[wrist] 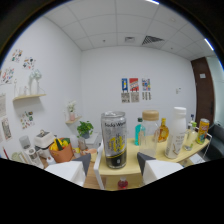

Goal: Make me a cup of Mojito.

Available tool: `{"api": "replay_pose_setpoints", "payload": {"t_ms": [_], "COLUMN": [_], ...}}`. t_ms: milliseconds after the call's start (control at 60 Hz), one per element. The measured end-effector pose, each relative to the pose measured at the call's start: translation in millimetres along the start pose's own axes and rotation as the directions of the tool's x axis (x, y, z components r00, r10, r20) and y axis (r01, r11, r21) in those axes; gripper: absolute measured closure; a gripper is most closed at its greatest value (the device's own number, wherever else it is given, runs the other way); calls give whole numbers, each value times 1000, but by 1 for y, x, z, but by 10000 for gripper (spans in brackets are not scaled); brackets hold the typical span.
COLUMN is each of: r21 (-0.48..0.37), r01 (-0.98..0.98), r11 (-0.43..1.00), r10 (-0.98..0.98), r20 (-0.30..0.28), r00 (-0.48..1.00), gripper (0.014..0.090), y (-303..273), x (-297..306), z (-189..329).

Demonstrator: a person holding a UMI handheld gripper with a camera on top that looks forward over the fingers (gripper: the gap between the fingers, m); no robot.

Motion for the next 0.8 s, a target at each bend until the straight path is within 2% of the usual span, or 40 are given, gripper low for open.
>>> {"api": "replay_pose_setpoints", "payload": {"t_ms": [17,33,50,233,283,400,433,617,800], "r21": [-1,-2,-4,-10,-15,-15,-14,-16,-16], "r01": [-1,-1,-2,-2,0,-9,-12,10,26], "r11": [1000,1000,1000,1000,1000,1000,1000,1000,1000], "r10": [1,1,2,2,0,9,12,-11,-26], "r20": [-5,-7,-7,-17,-17,-28,-14,-34,-17], "r00": [1000,1000,1000,1000,1000,1000,1000,999,1000], "gripper": [184,232,188,208,262,460,500,518,530], "y": [-2,-3,-4,-14,-12,-13,-13,-13,-13], "x": [1,1,1,4,4,7,4,5,4], "z": [5,10,15,58,64,75,76,73,59]}}
